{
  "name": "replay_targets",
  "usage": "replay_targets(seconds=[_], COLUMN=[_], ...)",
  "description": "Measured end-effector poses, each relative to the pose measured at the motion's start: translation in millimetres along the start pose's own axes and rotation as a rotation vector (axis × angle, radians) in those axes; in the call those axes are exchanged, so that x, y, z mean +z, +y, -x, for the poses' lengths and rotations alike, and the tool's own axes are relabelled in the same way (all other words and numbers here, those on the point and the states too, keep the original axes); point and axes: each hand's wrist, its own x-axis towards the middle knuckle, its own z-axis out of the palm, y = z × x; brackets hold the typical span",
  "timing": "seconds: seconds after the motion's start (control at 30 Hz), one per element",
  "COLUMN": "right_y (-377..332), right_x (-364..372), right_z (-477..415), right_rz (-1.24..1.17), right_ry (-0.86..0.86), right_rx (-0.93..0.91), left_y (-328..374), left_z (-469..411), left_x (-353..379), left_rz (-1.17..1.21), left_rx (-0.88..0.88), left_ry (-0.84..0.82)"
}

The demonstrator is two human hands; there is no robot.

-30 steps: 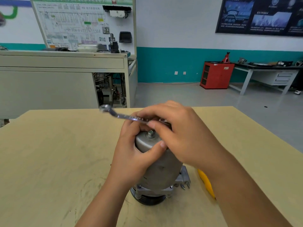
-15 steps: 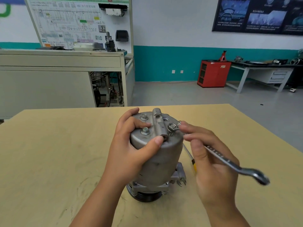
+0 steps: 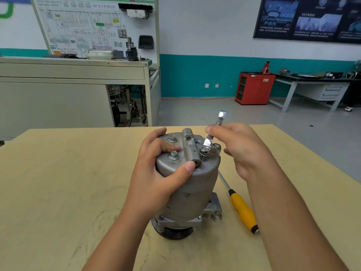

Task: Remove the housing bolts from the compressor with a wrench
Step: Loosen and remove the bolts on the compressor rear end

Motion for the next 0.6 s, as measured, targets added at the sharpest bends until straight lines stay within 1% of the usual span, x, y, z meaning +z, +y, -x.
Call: replay_targets(seconds=[0.1,0.23,0.3,0.4,0.43,0.5,0.6], right_y=[-15,-26,-30,-34,-35,-30,-17], right_x=[4,11,13,16,16,16,12], right_z=[-9,-6,1,17,22,33,46], right_rz=[0.213,0.287,0.33,0.475,0.527,0.61,0.633], right_ry=[-0.131,-0.242,-0.275,-0.362,-0.365,-0.3,-0.191], right_rx=[-0.069,-0.182,-0.28,-0.431,-0.467,-0.554,-0.717], left_y=[2,2,3,3,3,2,0], left_z=[0,1,1,1,1,1,1], left_x=[0,1,0,-1,-2,-3,-3], left_rz=[-0.005,0.026,0.066,0.074,0.08,0.098,0.099], left_rx=[-0.003,-0.038,-0.055,-0.058,-0.064,-0.052,-0.03], left_ry=[-0.009,-0.017,-0.02,-0.039,-0.05,-0.073,-0.068])
